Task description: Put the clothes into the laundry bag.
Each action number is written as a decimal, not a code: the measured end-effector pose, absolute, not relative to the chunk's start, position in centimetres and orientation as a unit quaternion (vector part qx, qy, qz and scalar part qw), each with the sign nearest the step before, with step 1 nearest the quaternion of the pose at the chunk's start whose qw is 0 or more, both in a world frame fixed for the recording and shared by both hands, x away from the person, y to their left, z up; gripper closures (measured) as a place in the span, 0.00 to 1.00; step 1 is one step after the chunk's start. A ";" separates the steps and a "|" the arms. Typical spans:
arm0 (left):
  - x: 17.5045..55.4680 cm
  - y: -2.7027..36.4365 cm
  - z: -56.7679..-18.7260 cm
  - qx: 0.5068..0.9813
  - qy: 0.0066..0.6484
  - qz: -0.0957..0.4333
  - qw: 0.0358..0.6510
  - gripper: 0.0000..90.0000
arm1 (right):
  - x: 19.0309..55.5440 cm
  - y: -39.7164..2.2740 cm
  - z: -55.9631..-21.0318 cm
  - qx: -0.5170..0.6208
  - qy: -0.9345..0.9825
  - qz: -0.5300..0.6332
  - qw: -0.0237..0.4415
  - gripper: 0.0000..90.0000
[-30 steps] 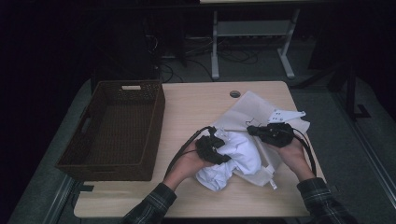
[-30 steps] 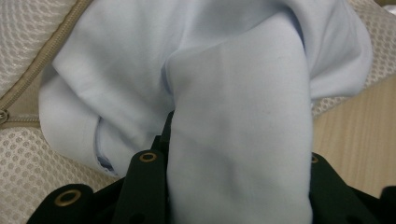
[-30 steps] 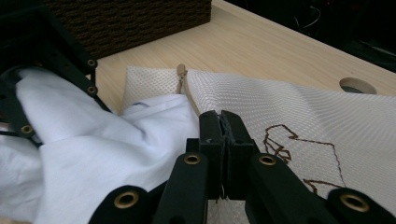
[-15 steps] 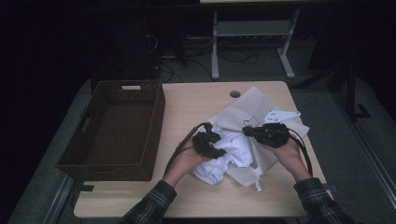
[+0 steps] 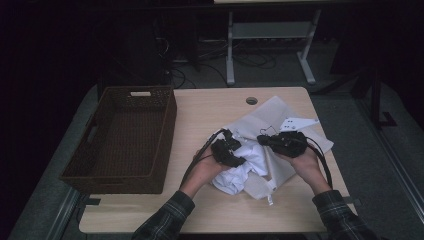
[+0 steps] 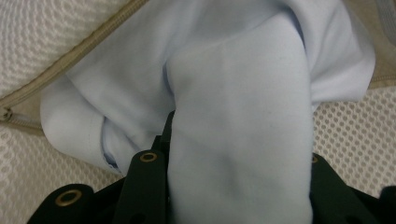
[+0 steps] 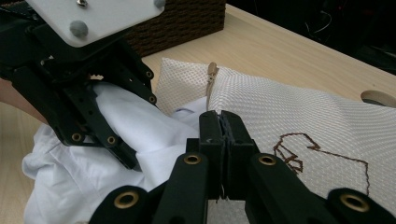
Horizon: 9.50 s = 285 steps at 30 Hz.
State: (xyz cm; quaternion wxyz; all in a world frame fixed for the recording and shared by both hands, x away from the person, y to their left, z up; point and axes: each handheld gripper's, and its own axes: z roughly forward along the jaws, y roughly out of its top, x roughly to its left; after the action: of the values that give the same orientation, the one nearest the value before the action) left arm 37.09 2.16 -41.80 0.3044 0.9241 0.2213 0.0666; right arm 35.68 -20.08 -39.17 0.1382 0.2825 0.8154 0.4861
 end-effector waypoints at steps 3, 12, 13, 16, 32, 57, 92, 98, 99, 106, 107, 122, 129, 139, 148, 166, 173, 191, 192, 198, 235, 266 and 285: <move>37.3 1.7 -41.8 0.922 0.224 0.066 0.308 0.70 | 35.7 -20.2 -39.2 0.284 0.815 0.487 0.137 0.97; 38.2 0.2 -42.4 0.919 0.240 0.061 0.308 0.69 | 35.7 -20.3 -39.1 0.286 0.814 0.487 0.140 0.97; 38.3 0.0 -42.5 0.917 0.243 0.059 0.309 0.69 | 35.7 -20.3 -39.1 0.286 0.814 0.486 0.141 0.97; 38.6 -0.4 -42.6 0.916 0.249 0.059 0.310 0.69 | 35.7 -20.5 -39.3 0.288 0.814 0.485 0.141 0.97; 39.1 -1.0 -44.0 0.900 0.269 0.056 0.338 0.50 | 36.0 -21.1 -39.9 0.299 0.813 0.479 0.141 0.97; 35.5 2.8 -39.4 0.893 0.246 0.065 0.371 0.29 | 36.2 -21.3 -40.1 0.300 0.816 0.474 0.141 0.97; 31.2 0.9 -45.1 0.923 0.201 0.055 0.324 0.28 | 35.3 -20.7 -41.2 0.307 0.818 0.477 0.094 0.64; 31.1 1.0 -45.1 0.926 0.198 0.071 0.315 0.35 | 33.5 -21.6 -41.5 0.310 0.832 0.452 0.084 0.60; 31.1 0.9 -45.1 0.925 0.200 0.073 0.314 0.36 | 33.1 -21.8 -41.5 0.313 0.834 0.448 0.084 0.60; 31.2 1.1 -45.0 0.926 0.203 0.085 0.307 0.52 | 30.6 -23.1 -42.7 0.332 0.834 0.435 0.075 0.58; 31.3 1.2 -45.0 0.927 0.203 0.086 0.305 0.56 | 30.2 -23.3 -43.0 0.333 0.835 0.432 0.072 0.58; 31.9 1.8 -44.5 0.911 0.233 0.055 0.336 0.86 | 28.9 -22.7 -44.8 0.347 0.854 0.377 0.086 0.90; 32.0 1.9 -43.4 0.896 0.240 0.033 0.372 0.87 | 28.7 -23.0 -43.9 0.341 0.850 0.388 0.099 0.95; 32.3 0.4 -41.0 0.882 0.233 0.041 0.408 0.87 | 28.6 -23.5 -41.8 0.325 0.841 0.417 0.120 0.96; 33.5 -1.9 -41.1 0.875 0.251 0.051 0.410 0.87 | 28.6 -23.7 -41.1 0.324 0.831 0.438 0.114 0.96; 34.1 -1.3 -42.2 0.869 0.254 0.022 0.423 0.55 | 28.8 -24.0 -41.2 0.328 0.829 0.438 0.115 0.96; 32.4 0.9 -41.1 0.873 0.235 0.017 0.427 0.43 | 28.8 -24.0 -41.2 0.329 0.830 0.436 0.116 0.96; 30.8 -0.5 -44.3 0.903 0.200 0.024 0.380 0.46 | 28.9 -23.8 -41.4 0.323 0.835 0.430 0.115 0.96; 30.8 -0.6 -44.5 0.904 0.199 0.029 0.378 0.49 | 28.9 -23.7 -41.4 0.323 0.836 0.429 0.115 0.96; 31.0 -0.9 -45.0 0.904 0.197 0.027 0.378 0.89 | 28.9 -23.6 -41.4 0.323 0.837 0.427 0.115 0.96; 35.8 -5.1 -44.6 0.840 0.281 0.066 0.459 0.98 | 28.7 -24.5 -40.6 0.335 0.821 0.446 0.122 0.96; 35.6 7.7 -42.3 0.853 0.312 0.099 0.406 0.44 | 29.2 -24.2 -41.3 0.339 0.827 0.434 0.115 0.96; 42.5 9.0 -45.3 0.855 0.362 0.102 0.357 0.31 | 29.2 -24.3 -41.8 0.338 0.830 0.429 0.111 0.95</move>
State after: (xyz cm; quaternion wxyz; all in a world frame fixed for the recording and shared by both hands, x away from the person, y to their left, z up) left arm 42.46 9.05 -45.35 0.3573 0.8550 0.3617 0.1021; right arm 29.23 -24.26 -41.78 0.1109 0.3385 0.8299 0.4293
